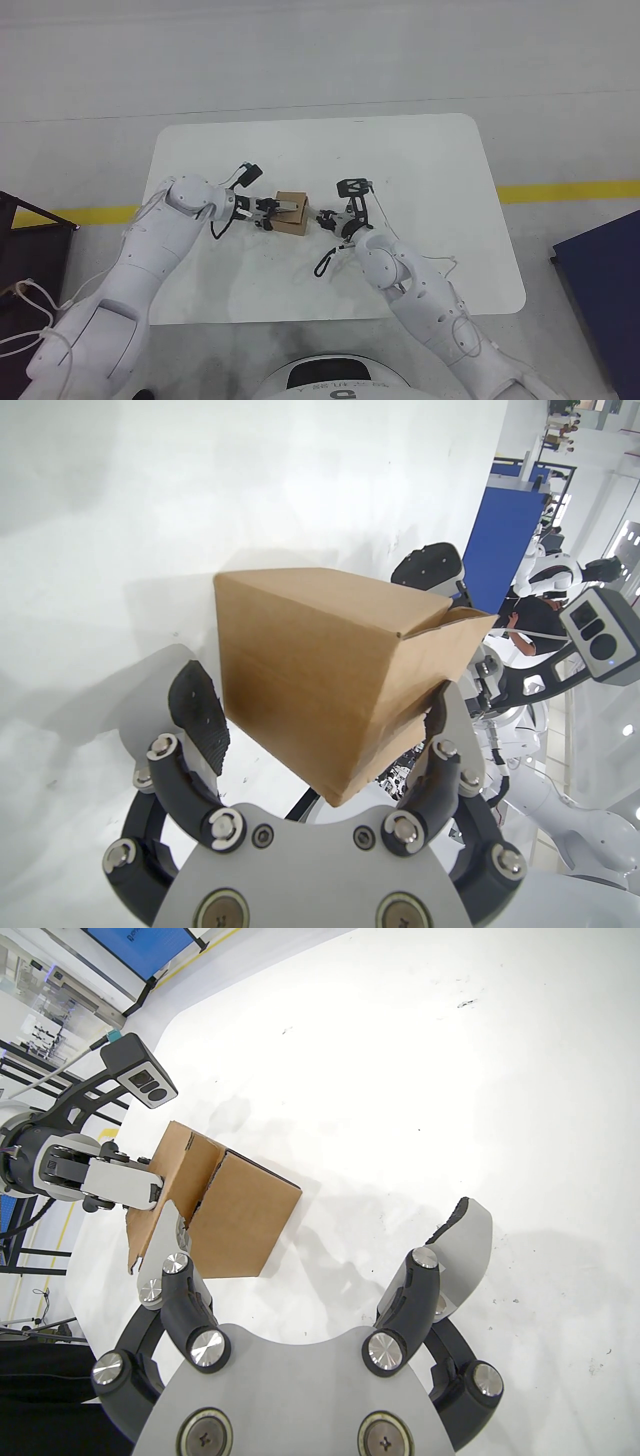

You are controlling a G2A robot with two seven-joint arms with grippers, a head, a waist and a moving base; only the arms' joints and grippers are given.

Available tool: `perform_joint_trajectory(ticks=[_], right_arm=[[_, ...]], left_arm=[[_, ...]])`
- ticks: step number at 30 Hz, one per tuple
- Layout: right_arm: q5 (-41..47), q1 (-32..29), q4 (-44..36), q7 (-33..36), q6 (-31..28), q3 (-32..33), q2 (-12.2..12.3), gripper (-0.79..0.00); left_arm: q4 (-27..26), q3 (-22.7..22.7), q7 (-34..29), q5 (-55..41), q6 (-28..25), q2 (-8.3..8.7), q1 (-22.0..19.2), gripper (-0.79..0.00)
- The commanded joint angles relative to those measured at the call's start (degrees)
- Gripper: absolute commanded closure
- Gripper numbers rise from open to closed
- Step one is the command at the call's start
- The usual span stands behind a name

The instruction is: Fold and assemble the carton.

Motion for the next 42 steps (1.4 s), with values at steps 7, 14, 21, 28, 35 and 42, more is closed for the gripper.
perform_joint_trajectory(ticks=[7,14,21,28,35,42], right_arm=[[0.0,-0.3,-0.2,0.2,-0.5,0.5,0.0,-0.785],[0.1,-0.3,-0.2,0.2,-0.6,0.6,0.0,-0.785],[1.8,-0.3,-0.3,0.4,-1.9,0.7,-0.2,-0.785],[4.5,1.1,1.1,0.1,-2.9,0.2,-0.6,-0.785],[8.8,3.8,4.4,-1.3,-3.4,-0.5,-1.5,-0.773],[9.7,5.0,6.0,-1.9,-3.4,-1.2,-2.0,-0.757]], left_arm=[[1.1,0.6,0.5,0.4,0.3,-0.36,0.0,-0.785],[2.0,1.0,0.6,0.4,0.4,-0.7,-0.3,-0.785],[2.3,0.7,0.7,-0.2,-0.4,-0.84,-0.6,-0.785],[1.4,0.1,0.6,-0.2,-0.8,-0.57,-0.3,-0.785],[0.6,-0.2,0.5,-0.1,-0.7,-0.41,0.3,-0.785],[-0.1,-0.9,0.7,-0.1,-0.9,-0.08,0.8,-0.785]])
